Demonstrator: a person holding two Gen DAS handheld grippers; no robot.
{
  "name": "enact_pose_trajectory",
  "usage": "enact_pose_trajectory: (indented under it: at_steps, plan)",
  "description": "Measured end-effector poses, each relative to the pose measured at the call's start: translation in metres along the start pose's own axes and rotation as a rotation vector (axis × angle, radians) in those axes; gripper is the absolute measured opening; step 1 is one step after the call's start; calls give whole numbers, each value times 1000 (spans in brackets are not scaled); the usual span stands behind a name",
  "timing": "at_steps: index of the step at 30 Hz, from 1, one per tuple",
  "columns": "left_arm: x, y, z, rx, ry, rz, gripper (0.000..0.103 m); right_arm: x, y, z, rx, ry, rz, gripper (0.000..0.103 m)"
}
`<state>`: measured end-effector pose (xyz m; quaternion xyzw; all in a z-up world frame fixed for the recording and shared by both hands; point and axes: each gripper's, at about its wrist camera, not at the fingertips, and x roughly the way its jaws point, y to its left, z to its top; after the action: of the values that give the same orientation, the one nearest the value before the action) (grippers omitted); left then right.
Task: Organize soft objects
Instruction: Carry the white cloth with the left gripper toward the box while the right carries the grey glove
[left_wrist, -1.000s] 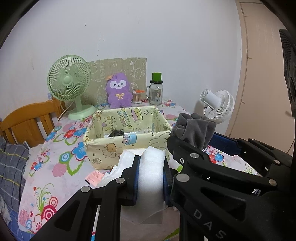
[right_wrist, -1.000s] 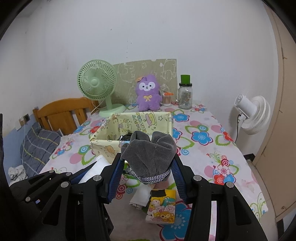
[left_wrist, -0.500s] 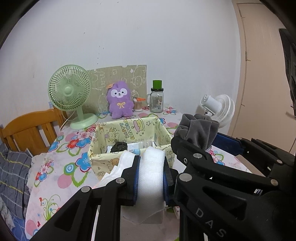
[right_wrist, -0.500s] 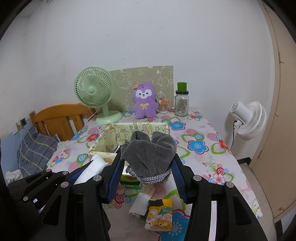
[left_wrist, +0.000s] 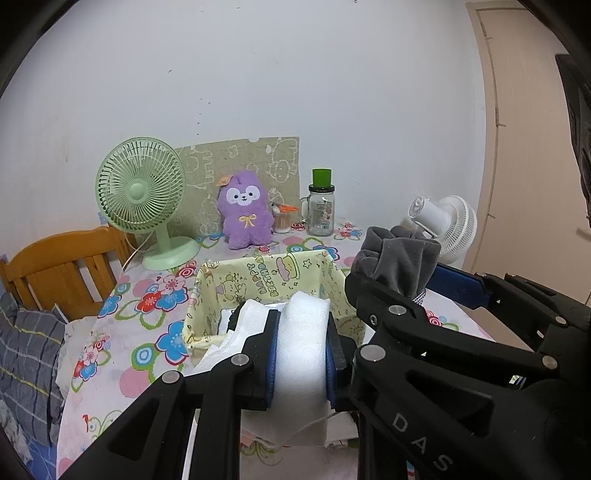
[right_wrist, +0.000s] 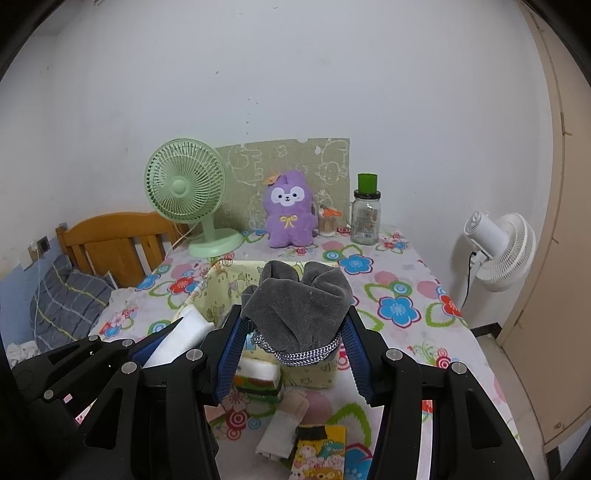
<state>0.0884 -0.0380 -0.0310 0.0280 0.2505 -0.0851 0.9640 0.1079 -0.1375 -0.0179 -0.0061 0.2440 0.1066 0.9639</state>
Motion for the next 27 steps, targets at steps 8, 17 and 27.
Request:
enact_pose_trajectory:
  at_steps: [8,17,27]
  plan:
    - [12,8,8,-23,-8,15,19,17,2,9,-6,4,13,56]
    - [31,16,19,-27,-1,31,20,38,2,21,-5,11,27,55]
    - [53,25,31,-25,3,29,20,63,0,33,-4,13,40,55]
